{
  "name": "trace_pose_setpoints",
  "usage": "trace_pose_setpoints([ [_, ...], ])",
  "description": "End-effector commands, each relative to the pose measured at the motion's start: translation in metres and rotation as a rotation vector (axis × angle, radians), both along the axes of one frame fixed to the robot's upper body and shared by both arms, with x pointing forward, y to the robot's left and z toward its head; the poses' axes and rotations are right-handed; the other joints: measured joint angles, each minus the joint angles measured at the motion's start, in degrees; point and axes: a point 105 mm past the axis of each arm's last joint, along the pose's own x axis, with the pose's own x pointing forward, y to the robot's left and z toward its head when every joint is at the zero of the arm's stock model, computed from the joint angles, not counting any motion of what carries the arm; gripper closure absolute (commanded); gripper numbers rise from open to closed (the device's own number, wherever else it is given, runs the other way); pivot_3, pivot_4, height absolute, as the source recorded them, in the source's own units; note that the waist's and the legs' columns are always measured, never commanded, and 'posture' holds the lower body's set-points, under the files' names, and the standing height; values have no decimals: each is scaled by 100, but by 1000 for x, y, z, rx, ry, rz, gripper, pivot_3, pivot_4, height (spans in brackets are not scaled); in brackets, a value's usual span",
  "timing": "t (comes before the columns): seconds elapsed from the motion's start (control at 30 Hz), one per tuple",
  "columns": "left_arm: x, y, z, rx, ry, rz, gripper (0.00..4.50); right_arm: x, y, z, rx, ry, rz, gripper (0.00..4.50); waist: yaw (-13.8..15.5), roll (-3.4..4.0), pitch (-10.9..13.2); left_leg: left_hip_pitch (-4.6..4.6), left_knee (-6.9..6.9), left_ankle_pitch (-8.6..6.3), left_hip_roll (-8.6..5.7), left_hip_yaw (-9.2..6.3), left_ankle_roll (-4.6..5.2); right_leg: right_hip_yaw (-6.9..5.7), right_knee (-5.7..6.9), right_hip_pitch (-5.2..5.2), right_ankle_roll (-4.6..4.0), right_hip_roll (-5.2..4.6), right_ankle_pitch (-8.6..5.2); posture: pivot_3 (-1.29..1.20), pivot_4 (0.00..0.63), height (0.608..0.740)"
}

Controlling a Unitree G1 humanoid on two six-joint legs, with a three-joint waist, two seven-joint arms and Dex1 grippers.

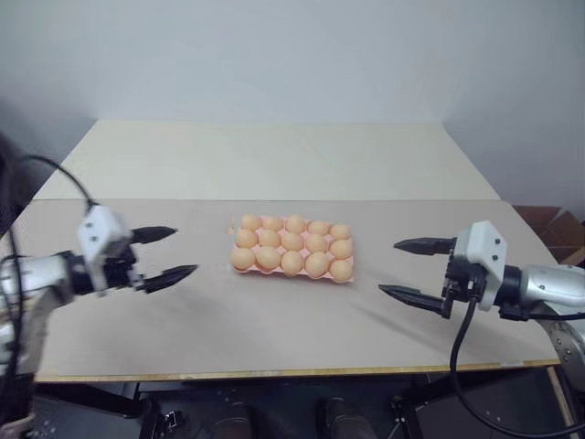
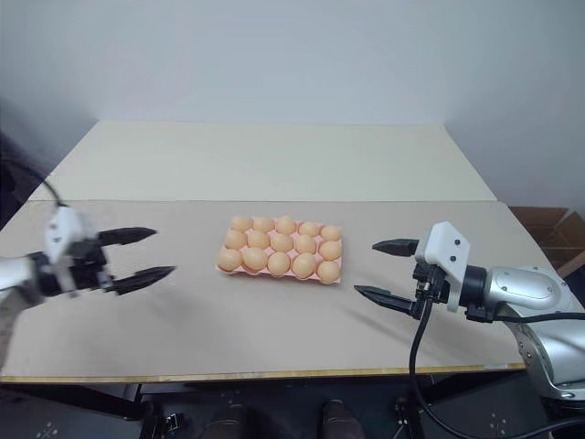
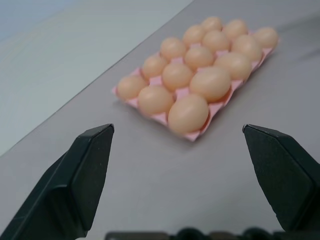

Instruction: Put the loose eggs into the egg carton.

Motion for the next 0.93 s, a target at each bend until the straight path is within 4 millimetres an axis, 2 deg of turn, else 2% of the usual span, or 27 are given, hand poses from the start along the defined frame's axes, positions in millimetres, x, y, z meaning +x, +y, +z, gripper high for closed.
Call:
trace_pose_setpoints([
  [0.03,-19,8,15,7,-40,8,7,-2,0,6,1,-35,23,0,7,1,0,0,0,0,0,1,0,0,-1,0,0,-2,0,0,150,740],
  [0.17,-40,11,9,-33,-16,79,7,-1,-1,4,2,-17,30,0,27,0,0,-2,-1,-2,-1,3,-4,-3,-5,-2,0,-8,-1,0,150,740],
  [0.37,-57,-2,-4,-74,18,116,7,0,-1,1,2,2,41,0,64,0,0,1,-1,-3,-1,4,-5,-3,-3,-2,0,-8,-1,0,150,740],
  [0.93,-54,-2,-9,-76,36,174,7,10,2,2,-9,-12,75,0,56,0,0,0,-2,-4,0,8,-7,1,-4,-7,-2,-5,-2,0,150,740],
])
